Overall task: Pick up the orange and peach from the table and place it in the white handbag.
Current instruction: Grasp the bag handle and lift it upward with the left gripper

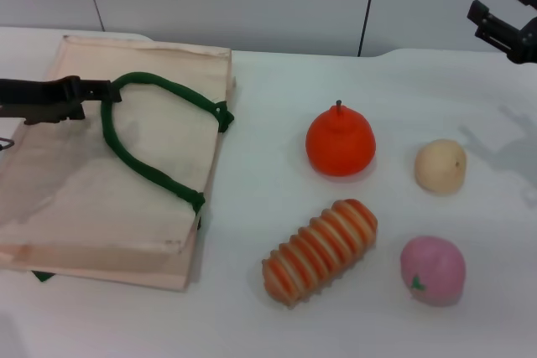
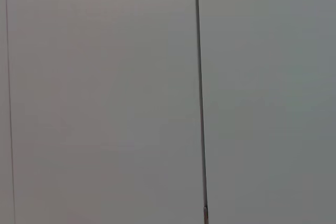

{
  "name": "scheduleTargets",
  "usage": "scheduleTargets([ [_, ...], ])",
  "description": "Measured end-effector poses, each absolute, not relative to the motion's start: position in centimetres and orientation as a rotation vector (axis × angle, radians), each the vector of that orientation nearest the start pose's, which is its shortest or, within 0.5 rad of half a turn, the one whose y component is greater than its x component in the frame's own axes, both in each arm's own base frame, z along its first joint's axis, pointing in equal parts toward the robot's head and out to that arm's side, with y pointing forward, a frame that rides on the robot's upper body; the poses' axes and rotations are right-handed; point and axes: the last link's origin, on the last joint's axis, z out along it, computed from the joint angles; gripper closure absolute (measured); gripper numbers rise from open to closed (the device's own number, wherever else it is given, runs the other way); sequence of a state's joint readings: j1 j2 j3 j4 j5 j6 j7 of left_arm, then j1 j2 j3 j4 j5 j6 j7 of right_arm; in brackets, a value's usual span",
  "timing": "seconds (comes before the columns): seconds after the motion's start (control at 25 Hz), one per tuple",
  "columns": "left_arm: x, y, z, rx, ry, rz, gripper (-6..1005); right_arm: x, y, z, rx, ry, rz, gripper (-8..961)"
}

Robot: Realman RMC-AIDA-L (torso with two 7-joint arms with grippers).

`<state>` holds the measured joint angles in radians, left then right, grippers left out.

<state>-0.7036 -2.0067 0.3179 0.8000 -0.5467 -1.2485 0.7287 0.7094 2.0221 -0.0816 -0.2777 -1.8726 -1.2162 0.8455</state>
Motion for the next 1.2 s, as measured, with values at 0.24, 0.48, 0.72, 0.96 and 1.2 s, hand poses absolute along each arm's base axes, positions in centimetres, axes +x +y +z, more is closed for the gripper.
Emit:
scheduleTargets([
  [0.24, -32.0, 40.8, 7.7, -1.84, -1.66, -0.351, 186, 27.4, 40.8, 3.2, -2.026, 0.491, 0.839, 72],
  [0.48, -31.3, 41.8, 6.5, -1.865, -1.625, -0.315, 187, 27.2, 40.9, 3.1, -2.03, 0.488, 0.843, 72],
  [0.72, -31.1, 42.1, 5.7, -1.877, -1.633, -0.302, 188, 27.1, 41.0, 3.1, -2.03, 0.487, 0.845, 72],
  [0.96, -31.3, 42.1, 5.1, -1.886, -1.642, -0.241, 189, 27.1, 41.0, 3.1, -2.03, 0.487, 0.845, 72],
  [1.2, -31.3, 42.3, 4.9, -1.887, -1.643, -0.207, 190, 27.1, 41.0, 3.1, -2.03, 0.488, 0.845, 72],
])
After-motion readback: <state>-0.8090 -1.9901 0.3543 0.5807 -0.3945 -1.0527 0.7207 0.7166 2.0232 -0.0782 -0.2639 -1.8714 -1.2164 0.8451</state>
